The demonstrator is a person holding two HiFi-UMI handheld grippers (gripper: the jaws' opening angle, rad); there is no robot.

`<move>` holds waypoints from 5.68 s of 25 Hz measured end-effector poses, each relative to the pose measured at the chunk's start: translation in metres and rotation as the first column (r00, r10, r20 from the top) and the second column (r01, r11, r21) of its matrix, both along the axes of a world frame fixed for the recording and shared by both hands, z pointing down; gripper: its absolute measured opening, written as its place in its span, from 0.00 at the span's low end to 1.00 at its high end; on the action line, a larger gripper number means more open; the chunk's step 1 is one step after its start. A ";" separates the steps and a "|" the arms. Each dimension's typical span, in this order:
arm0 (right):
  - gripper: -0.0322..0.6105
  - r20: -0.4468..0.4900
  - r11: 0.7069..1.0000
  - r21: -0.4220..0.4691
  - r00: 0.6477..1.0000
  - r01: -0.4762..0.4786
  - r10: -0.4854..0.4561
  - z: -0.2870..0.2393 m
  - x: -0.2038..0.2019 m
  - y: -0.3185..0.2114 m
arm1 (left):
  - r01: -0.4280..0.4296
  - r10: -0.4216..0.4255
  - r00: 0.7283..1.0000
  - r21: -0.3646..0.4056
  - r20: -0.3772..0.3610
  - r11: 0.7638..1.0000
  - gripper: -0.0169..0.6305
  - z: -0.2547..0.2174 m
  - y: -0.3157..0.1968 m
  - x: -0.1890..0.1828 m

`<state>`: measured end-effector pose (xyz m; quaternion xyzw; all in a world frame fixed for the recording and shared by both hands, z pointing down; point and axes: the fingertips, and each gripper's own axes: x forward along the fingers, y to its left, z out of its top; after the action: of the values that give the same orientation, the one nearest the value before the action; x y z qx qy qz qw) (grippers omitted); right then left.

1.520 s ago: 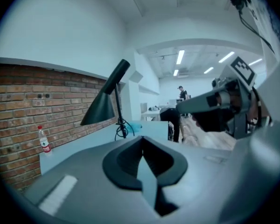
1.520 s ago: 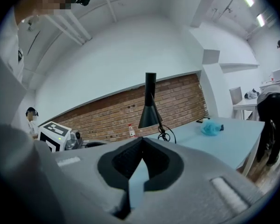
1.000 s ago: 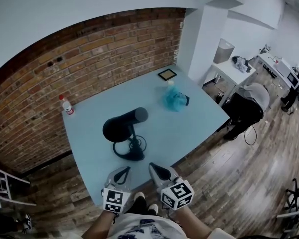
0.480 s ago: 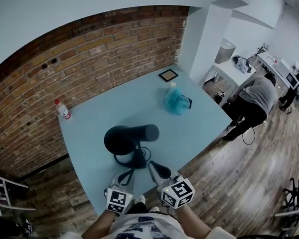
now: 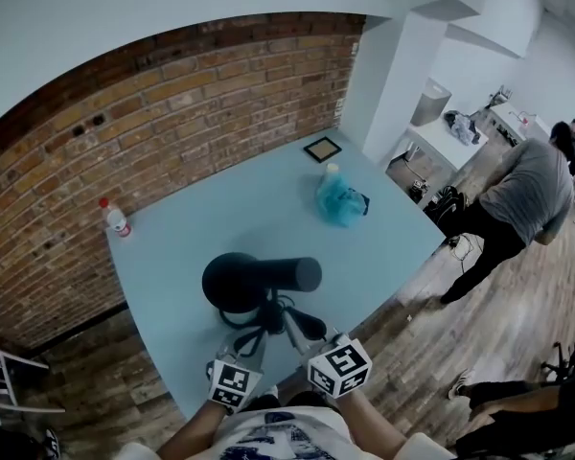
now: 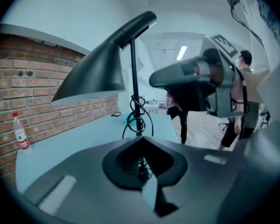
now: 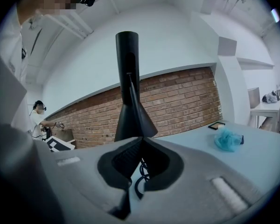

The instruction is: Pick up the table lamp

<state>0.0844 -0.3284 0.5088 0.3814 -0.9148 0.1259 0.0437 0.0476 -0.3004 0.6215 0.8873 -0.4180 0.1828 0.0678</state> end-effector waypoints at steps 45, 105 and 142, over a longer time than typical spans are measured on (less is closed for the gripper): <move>0.17 0.019 0.986 -0.007 0.986 0.166 -0.166 0.011 -0.018 -0.021 | -0.122 0.113 0.991 -0.121 -0.077 0.985 0.15 0.046 -0.044 0.033; 0.12 0.024 0.990 0.037 0.990 0.136 -0.137 -0.011 -0.038 -0.007 | 0.019 -0.025 0.997 -0.088 -0.067 0.996 0.13 0.038 -0.037 0.017; 0.12 -0.002 0.985 0.119 0.993 0.121 -0.122 -0.070 -0.042 -0.013 | 0.005 -0.005 0.999 0.005 -0.050 1.000 0.13 -0.022 -0.053 0.011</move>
<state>0.0429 -0.3417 0.4388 0.3266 -0.9423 0.0694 0.0260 0.0585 -0.3529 0.5998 0.8906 -0.4191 0.1593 0.0764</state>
